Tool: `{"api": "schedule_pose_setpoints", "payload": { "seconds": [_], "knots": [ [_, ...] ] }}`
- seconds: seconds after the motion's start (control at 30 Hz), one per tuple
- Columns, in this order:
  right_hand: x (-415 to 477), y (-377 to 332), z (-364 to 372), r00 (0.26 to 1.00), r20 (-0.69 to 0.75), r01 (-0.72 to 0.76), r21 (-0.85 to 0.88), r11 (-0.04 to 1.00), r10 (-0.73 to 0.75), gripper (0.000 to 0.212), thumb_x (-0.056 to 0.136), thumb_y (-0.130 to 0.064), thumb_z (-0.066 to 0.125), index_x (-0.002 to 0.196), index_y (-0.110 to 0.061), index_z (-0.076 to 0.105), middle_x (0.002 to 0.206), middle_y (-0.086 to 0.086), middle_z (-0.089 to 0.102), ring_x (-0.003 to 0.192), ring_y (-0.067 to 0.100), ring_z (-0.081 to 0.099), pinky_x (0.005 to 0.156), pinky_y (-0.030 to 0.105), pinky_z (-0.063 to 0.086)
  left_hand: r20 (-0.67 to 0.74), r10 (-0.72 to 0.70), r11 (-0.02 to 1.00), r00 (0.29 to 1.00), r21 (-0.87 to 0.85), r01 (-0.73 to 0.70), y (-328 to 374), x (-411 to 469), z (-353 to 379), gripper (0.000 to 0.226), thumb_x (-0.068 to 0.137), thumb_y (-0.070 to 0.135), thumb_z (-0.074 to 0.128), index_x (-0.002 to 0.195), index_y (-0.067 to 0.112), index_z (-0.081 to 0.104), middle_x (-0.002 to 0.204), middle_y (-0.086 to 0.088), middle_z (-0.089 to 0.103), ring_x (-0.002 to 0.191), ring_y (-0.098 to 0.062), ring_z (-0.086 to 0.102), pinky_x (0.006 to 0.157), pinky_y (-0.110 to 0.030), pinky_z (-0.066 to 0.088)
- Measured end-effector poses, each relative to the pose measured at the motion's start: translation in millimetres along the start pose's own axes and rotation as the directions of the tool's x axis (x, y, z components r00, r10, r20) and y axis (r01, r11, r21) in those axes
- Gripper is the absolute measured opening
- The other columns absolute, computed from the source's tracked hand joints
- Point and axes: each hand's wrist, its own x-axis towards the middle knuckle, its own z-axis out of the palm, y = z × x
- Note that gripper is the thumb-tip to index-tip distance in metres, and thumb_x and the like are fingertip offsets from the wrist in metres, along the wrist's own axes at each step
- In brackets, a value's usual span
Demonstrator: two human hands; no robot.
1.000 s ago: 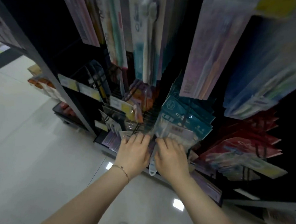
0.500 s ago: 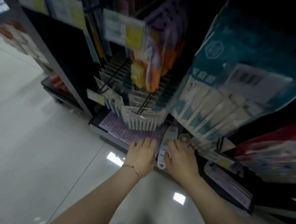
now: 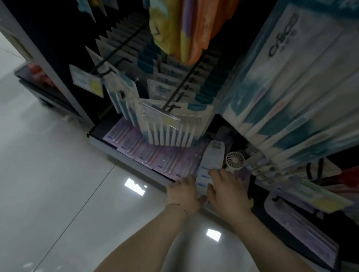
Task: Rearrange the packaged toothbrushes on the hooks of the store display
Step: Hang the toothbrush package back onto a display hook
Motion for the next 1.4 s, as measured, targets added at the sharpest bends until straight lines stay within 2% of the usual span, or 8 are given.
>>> {"api": "schedule_pose_setpoints", "payload": {
  "seconds": [0.13,0.4,0.6,0.7,0.83,1.03,1.2,1.4],
  "knots": [
    [-2,12,12,1.0,-0.003,-0.01,-0.012,1.0,0.01,0.037,0.063,-0.011,0.083,0.096,-0.014,0.066,0.083,0.006,0.063,0.068,0.026,0.062,0.053,0.032,0.047,0.043,-0.071,0.996,0.997,-0.051,0.073,9,21,15,0.076,0.08,0.07,0.056,0.13,0.015,0.038,0.131,-0.007,0.053,0.113,-0.027,0.057,0.092,-0.04,0.042],
    [-8,31,17,0.996,0.041,-0.078,0.05,0.996,0.076,0.028,0.079,-0.014,0.07,0.105,-0.015,0.061,0.088,0.007,0.061,0.076,0.028,0.06,0.06,0.039,0.048,0.047,-0.091,0.991,0.995,-0.09,0.095,23,35,21,0.079,0.078,0.068,0.063,0.13,0.013,0.037,0.124,-0.005,0.06,0.105,-0.02,0.063,0.079,-0.031,0.052],
    [-9,23,-4,0.994,0.064,-0.094,0.046,0.994,0.091,0.027,0.078,-0.013,0.071,0.103,-0.015,0.063,0.087,0.006,0.061,0.076,0.027,0.059,0.062,0.036,0.045,0.047,-0.118,0.984,0.992,-0.132,0.123,23,20,-8,0.076,0.083,0.066,0.059,0.131,0.012,0.035,0.126,-0.007,0.055,0.108,-0.024,0.061,0.071,-0.031,0.041],
    [-11,7,-24,0.991,0.087,-0.11,0.052,0.993,0.105,0.027,0.076,-0.013,0.072,0.102,-0.015,0.063,0.087,0.006,0.06,0.078,0.028,0.059,0.066,0.041,0.049,0.043,-0.107,0.987,0.993,-0.118,0.111,16,1,-27,0.073,0.083,0.063,0.06,0.13,0.012,0.037,0.126,-0.006,0.056,0.108,-0.024,0.062,0.072,-0.03,0.042],
    [-14,-24,-60,0.987,0.132,-0.105,0.087,0.991,0.093,0.031,0.074,-0.016,0.073,0.103,-0.015,0.064,0.09,0.006,0.061,0.08,0.028,0.061,0.063,0.042,0.051,0.022,-0.096,0.988,0.995,-0.117,0.097,3,-40,-56,0.084,0.082,0.068,0.057,0.142,0.012,0.037,0.131,-0.003,0.058,0.112,-0.021,0.062,0.086,-0.031,0.048],
    [-20,-73,-134,0.974,0.227,-0.056,0.121,0.991,0.027,0.037,0.074,-0.015,0.073,0.11,-0.015,0.065,0.095,0.007,0.064,0.084,0.029,0.063,0.062,0.035,0.044,0.065,-0.045,0.999,0.997,-0.014,0.047,-17,-111,-143,0.063,0.079,0.061,0.063,0.124,0.019,0.052,0.12,0.001,0.064,0.108,-0.02,0.062,0.084,-0.027,0.045],
    [-8,-106,-212,0.925,0.375,-0.022,0.192,0.981,-0.053,0.048,0.092,-0.029,0.058,0.139,-0.021,0.05,0.131,0.003,0.056,0.114,0.026,0.055,0.084,0.033,0.044,0.133,-0.025,0.995,0.991,0.102,0.011,-21,-166,-245,0.052,0.076,0.061,0.066,0.107,0.02,0.057,0.113,-0.002,0.066,0.102,-0.023,0.063,0.076,-0.027,0.044],
    [18,-145,-317,0.91,0.393,0.055,0.2,0.978,-0.131,0.045,0.089,-0.048,0.06,0.128,-0.027,0.058,0.125,-0.001,0.056,0.108,0.024,0.059,0.076,0.034,0.05,0.096,0.019,0.977,0.995,0.209,-0.039,5,-212,-377,0.055,0.07,0.07,0.067,0.086,0.019,0.053,0.101,-0.003,0.067,0.088,-0.025,0.063,0.068,-0.028,0.042]
  ]
}}
